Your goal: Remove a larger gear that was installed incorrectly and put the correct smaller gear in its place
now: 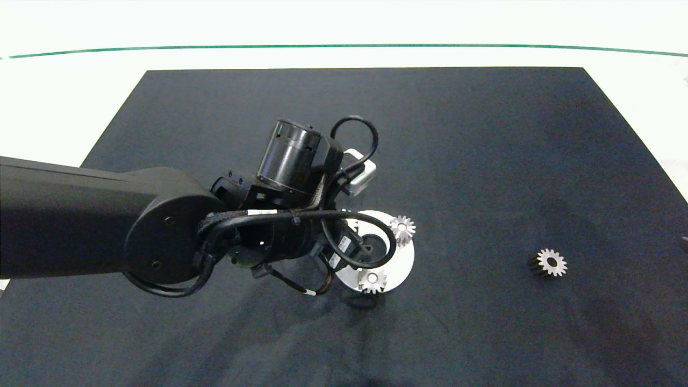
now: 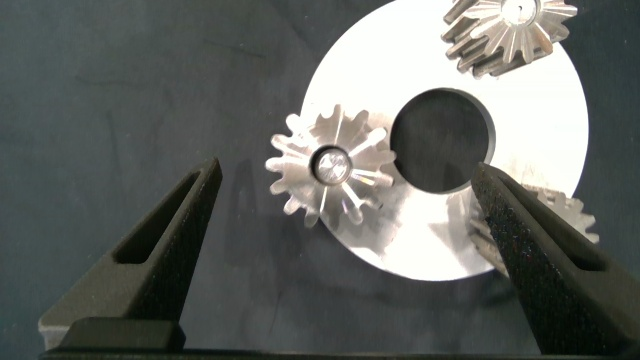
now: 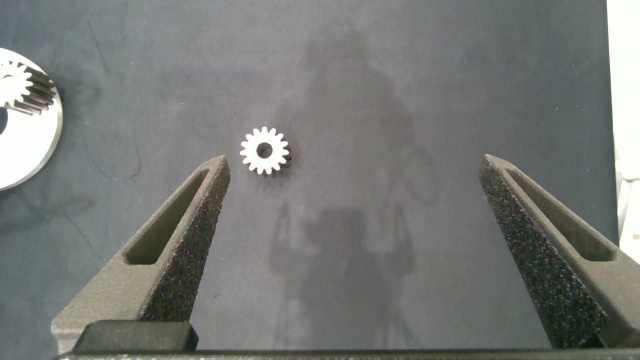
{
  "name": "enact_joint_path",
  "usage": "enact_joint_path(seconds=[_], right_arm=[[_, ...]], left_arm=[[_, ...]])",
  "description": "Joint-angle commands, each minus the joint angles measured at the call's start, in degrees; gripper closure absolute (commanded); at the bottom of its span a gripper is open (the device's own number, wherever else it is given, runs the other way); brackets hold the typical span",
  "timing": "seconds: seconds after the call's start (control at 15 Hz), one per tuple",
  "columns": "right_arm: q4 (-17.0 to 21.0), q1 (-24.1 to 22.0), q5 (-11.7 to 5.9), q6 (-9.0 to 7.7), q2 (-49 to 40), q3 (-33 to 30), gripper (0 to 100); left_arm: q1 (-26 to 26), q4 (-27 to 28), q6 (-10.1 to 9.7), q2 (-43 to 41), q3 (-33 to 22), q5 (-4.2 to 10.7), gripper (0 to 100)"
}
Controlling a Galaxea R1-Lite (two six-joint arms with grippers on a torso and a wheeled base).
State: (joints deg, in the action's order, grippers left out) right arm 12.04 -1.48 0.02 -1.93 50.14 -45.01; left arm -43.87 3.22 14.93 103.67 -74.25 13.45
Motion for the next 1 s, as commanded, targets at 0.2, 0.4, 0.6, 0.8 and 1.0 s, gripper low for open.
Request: enact_joint_path(seconds=[0.2,0.4,0.6,0.8,1.0], right_arm=[[0.1,0.0,0.33,-0.01,-0.1,0.0,0],[0.1,0.0,0.33,0.08,-0.1,0.0,0],[0.1,0.0,0.33,0.08,-0.1,0.0,0],[0.1,0.0,0.33,0.08,-0.1,0.0,0],[0.1,0.0,0.42,0.08,-0.1,0.0,0]], left_arm=[[0.0,0.0,-0.08,2.4,-1.5,0.09,1],[0.1,0.0,-0.08,2.9,-1.9,1.41,7],[0.1,0.1,-0.08,3.5,-2.6,1.41,13],[0.0,0.3,-0.08,3.4,-2.9,1.41,19],[0.0,0.3,-0.08,3.4,-2.7,1.41,25]])
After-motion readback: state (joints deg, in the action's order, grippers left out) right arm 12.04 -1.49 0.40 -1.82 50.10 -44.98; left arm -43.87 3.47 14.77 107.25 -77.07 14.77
